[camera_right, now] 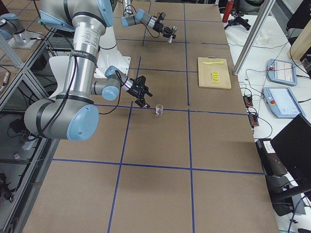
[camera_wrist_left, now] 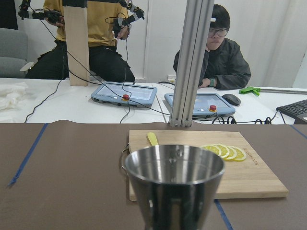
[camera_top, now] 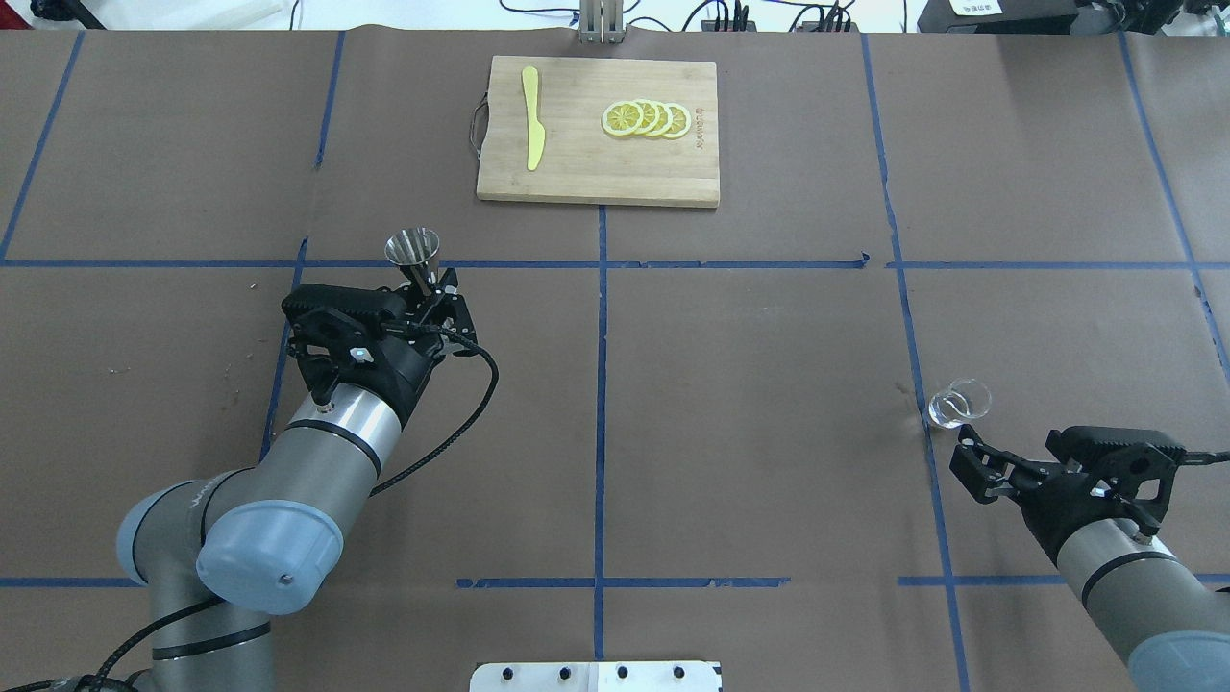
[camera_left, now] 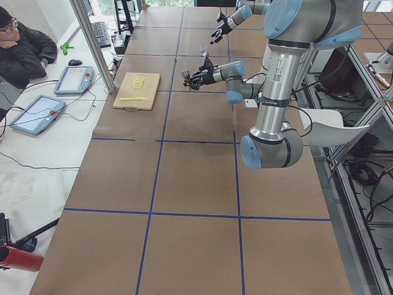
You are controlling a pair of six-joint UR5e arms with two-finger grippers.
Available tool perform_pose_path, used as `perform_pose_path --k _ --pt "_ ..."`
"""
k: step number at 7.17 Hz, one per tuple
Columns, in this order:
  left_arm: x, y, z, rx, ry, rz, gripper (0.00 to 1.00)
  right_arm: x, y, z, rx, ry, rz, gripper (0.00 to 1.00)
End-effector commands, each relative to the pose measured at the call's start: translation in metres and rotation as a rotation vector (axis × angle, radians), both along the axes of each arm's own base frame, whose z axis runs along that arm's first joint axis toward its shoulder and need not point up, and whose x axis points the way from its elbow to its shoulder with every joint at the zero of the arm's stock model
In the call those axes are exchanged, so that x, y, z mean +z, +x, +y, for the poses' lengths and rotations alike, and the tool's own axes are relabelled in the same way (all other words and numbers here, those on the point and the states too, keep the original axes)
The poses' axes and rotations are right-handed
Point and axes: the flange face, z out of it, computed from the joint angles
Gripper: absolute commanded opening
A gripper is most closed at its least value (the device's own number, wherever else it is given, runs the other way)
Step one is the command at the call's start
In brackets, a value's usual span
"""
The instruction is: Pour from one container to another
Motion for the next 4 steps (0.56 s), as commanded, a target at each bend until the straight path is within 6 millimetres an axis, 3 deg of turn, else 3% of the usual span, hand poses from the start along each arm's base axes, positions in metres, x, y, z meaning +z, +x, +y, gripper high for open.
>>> perform_pose_path --k 1,3,4 --pt "-0.001 0.002 0.0 0.01 0.002 -0.004 0.0 0.015 -0.019 0.004 0.049 0.103 0.035 1.0" --pt "0.001 0.002 0.0 0.01 0.0 -0.007 0.0 0.026 -0.051 0.002 0.09 0.164 0.044 1.0" --pt "0.002 0.002 0.0 0.01 0.001 -0.012 0.0 0.029 -0.051 0.0 0.103 0.182 0.055 1.0"
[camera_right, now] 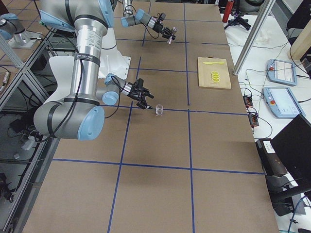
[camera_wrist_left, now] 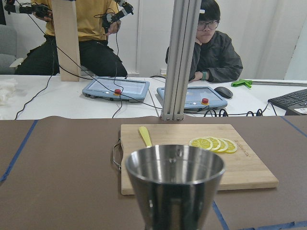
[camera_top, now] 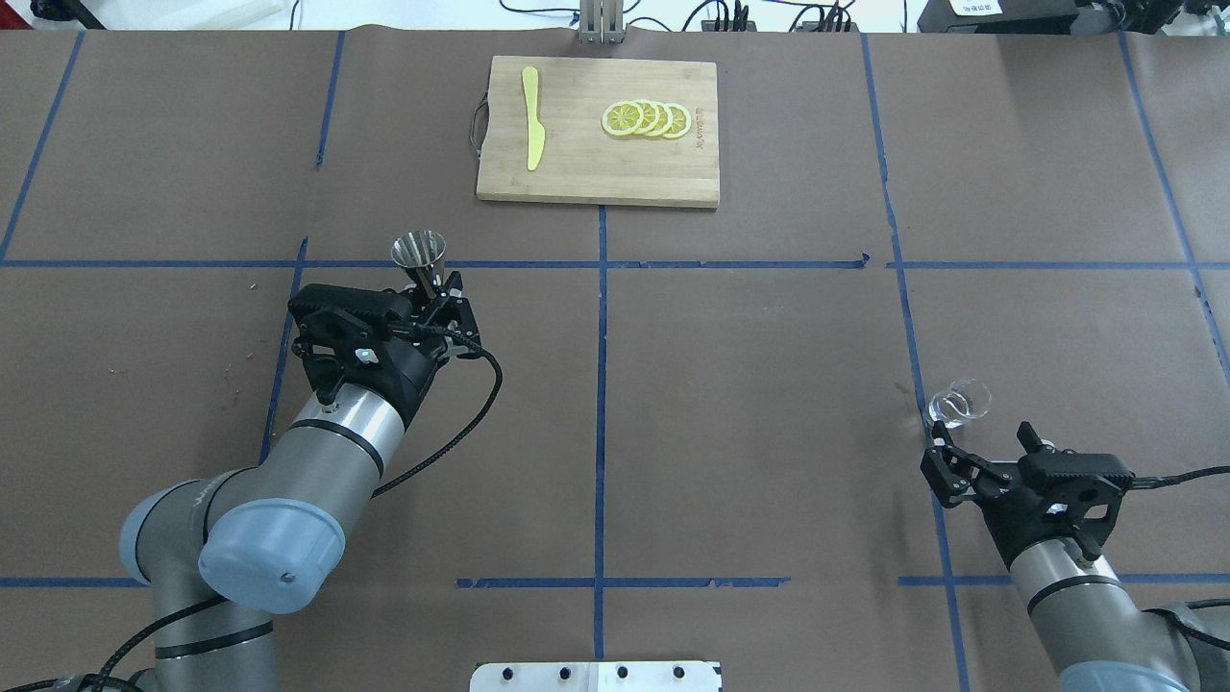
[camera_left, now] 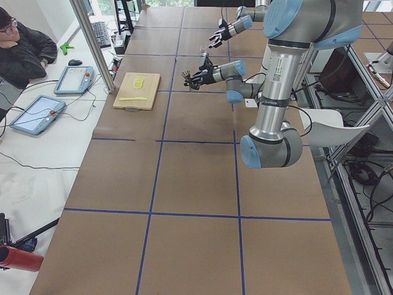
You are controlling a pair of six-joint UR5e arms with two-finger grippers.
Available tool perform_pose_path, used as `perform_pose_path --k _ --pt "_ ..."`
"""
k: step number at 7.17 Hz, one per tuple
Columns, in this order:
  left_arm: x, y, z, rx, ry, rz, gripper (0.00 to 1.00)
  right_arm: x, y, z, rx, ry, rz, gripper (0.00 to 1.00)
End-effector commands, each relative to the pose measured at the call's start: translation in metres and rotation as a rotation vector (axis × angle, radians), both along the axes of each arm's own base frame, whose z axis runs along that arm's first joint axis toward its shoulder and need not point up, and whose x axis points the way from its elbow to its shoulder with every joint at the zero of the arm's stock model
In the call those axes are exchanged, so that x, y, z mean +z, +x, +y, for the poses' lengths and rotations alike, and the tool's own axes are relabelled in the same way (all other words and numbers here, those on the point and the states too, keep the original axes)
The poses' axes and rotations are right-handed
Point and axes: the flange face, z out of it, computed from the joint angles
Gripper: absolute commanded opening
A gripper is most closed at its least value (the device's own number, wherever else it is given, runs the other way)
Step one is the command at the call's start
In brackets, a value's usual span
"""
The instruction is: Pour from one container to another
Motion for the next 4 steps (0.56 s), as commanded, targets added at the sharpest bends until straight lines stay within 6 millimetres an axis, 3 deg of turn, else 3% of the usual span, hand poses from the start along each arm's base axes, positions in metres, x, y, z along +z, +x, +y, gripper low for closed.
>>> perform_pose_path --k 1,4 --pt "0.004 0.0 0.0 0.0 -0.001 -0.009 0.0 0.01 -0.008 -0.003 0.031 0.043 0.022 1.0" --pt "0.006 0.0 0.0 0.002 -0.002 -0.015 0.0 0.022 -0.031 -0.005 0.038 0.049 0.033 1.0"
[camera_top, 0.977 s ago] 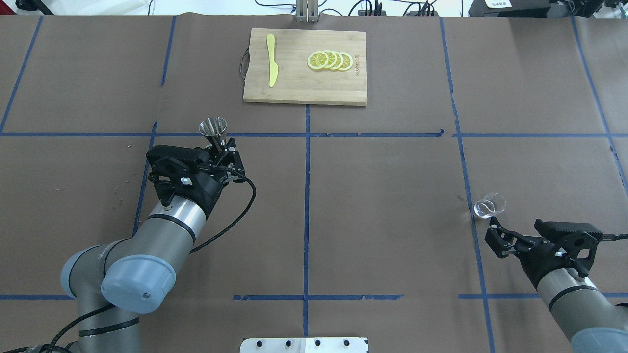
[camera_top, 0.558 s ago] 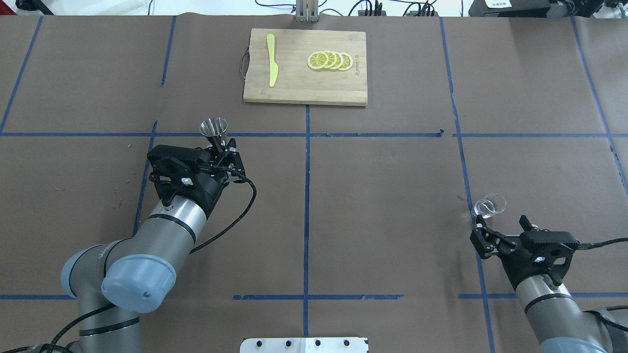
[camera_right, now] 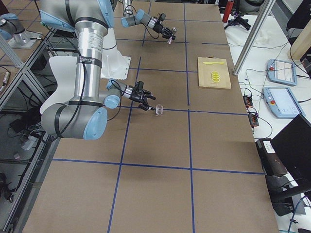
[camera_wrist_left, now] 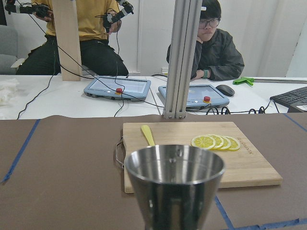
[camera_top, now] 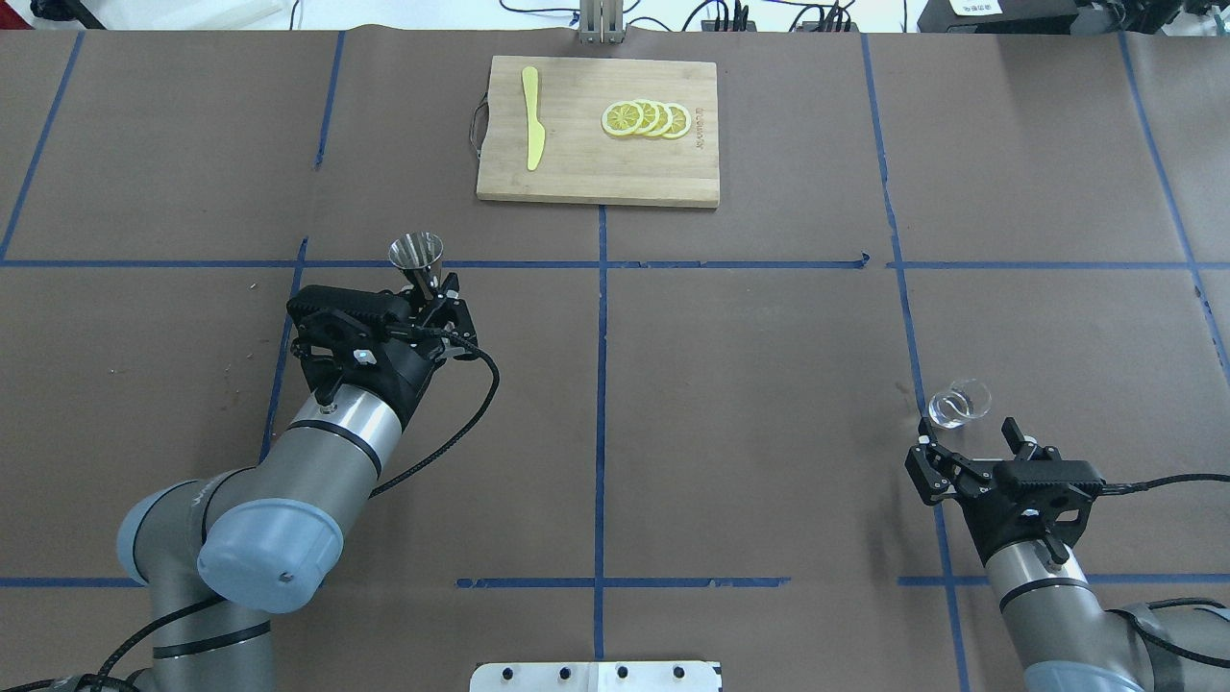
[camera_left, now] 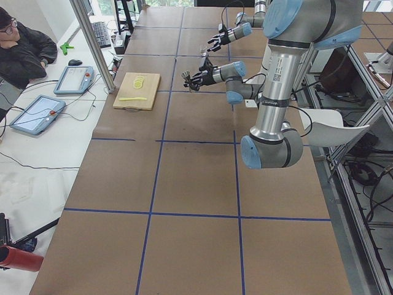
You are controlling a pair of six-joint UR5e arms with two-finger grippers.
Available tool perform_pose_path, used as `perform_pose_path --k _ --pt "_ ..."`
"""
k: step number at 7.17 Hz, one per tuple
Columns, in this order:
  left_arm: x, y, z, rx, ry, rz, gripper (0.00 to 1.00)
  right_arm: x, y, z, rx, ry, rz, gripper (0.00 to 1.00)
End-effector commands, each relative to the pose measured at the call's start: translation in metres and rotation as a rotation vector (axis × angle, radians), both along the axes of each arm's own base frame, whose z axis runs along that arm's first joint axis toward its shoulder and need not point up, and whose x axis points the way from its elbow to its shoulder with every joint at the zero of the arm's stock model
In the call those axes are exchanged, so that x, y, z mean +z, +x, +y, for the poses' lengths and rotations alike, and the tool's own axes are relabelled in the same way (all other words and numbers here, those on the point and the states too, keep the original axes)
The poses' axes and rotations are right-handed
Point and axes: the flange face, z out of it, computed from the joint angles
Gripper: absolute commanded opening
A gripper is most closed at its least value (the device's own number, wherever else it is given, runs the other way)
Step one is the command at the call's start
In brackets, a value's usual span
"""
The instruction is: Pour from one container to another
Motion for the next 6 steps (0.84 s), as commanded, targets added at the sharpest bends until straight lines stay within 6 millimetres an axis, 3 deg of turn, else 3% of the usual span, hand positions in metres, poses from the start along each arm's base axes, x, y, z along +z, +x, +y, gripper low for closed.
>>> perform_pose_path --k 1,6 --pt "0.001 0.0 0.0 0.002 0.006 -0.013 0.0 0.006 -0.007 -0.002 0.005 0.002 0.007 1.0" --pt "0.002 -0.001 -0.001 0.002 0.009 -0.023 0.0 0.03 -0.002 -0.013 0.032 -0.005 0.053 1.0"
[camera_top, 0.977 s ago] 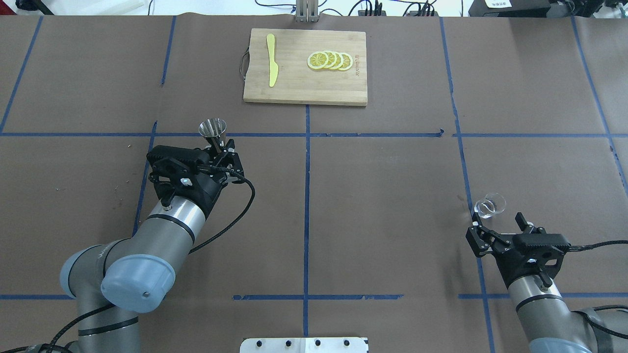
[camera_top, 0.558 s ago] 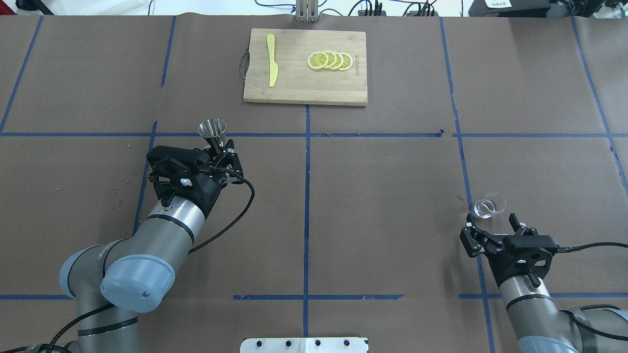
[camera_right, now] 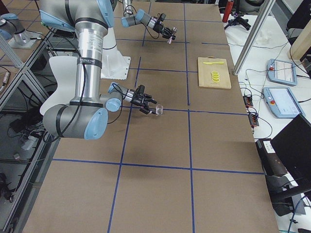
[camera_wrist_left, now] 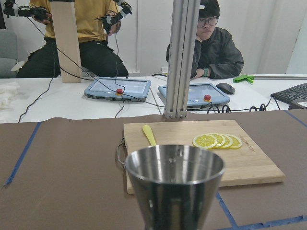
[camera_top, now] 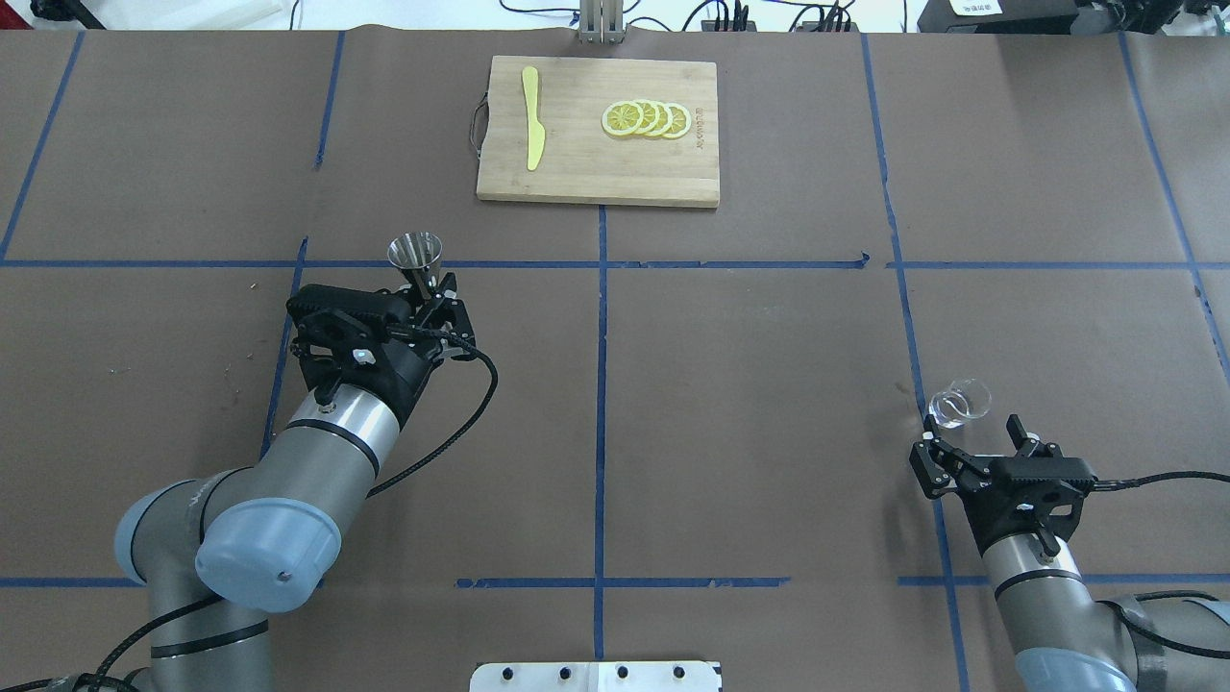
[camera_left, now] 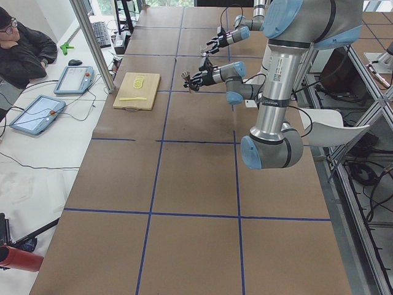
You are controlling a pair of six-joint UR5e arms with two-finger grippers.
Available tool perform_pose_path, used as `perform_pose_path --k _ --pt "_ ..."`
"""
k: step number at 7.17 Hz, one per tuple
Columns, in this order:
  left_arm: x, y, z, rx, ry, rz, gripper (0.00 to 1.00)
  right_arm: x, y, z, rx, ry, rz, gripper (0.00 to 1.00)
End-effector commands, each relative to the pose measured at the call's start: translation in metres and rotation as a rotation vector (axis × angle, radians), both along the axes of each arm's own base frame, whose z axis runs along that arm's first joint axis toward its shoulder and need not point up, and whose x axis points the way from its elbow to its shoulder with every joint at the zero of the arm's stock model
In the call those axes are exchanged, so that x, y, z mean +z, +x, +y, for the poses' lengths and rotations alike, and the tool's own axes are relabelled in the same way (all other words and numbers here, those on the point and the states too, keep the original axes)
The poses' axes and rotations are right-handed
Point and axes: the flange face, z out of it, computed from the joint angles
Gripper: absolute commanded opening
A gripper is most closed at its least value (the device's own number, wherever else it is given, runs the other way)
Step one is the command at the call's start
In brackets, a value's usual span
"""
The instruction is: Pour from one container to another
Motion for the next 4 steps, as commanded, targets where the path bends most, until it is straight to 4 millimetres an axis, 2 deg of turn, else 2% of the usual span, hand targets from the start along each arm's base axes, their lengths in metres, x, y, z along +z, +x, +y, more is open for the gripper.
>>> perform_pose_path --k 1,3,4 --pt "0.0 0.0 0.0 0.0 0.0 -0.001 0.0 0.006 0.003 -0.007 0.015 -0.003 0.013 1.0" --pt "0.002 0.0 0.0 0.0 -0.001 -0.004 0.0 -0.002 -0.009 -0.012 0.023 -0.003 -0.005 1.0" --pt "0.003 0.0 0.0 0.0 -0.001 -0.007 0.0 0.005 -0.018 -0.016 0.03 -0.006 0.003 1.0"
